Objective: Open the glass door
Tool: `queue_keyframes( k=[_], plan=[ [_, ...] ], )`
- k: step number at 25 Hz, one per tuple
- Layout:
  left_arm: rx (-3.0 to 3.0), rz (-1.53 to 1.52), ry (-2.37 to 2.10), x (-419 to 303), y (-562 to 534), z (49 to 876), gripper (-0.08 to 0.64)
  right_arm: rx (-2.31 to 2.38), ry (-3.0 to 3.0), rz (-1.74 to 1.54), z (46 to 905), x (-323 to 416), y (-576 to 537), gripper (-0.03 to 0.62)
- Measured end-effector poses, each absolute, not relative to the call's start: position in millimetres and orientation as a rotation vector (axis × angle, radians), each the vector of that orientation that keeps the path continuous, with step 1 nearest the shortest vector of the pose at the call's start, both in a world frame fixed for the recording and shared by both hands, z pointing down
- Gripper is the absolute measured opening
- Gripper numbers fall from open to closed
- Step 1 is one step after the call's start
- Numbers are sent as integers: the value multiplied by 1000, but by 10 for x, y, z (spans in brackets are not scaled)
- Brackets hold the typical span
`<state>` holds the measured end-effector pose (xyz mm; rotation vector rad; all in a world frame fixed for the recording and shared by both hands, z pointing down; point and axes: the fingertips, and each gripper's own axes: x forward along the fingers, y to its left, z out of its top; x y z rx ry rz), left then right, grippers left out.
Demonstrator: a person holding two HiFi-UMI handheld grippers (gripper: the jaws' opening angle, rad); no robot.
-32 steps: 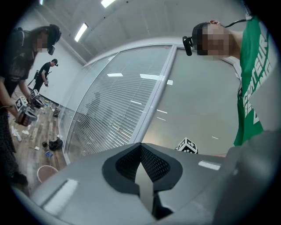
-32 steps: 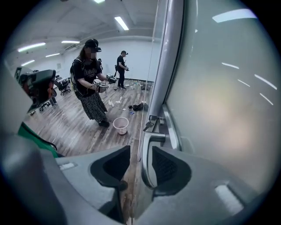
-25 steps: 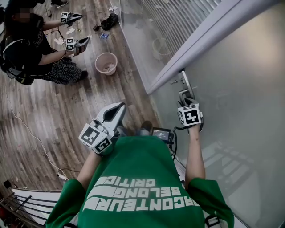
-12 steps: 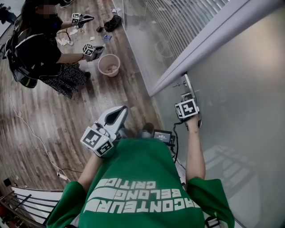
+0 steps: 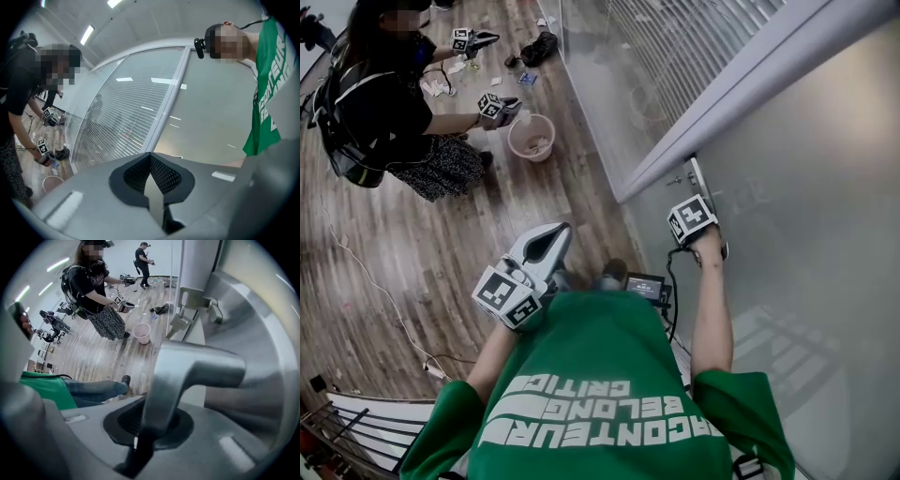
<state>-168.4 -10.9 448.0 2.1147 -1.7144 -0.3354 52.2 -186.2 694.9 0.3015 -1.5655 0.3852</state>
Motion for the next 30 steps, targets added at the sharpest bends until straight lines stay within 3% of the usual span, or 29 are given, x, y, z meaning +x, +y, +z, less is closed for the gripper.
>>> queue_keyframes(
  k=[30],
  plan=[
    [2124, -305, -1622, -1572, -382, 4690, 17, 410, -1890, 285, 7036, 301, -1928, -5]
  ],
)
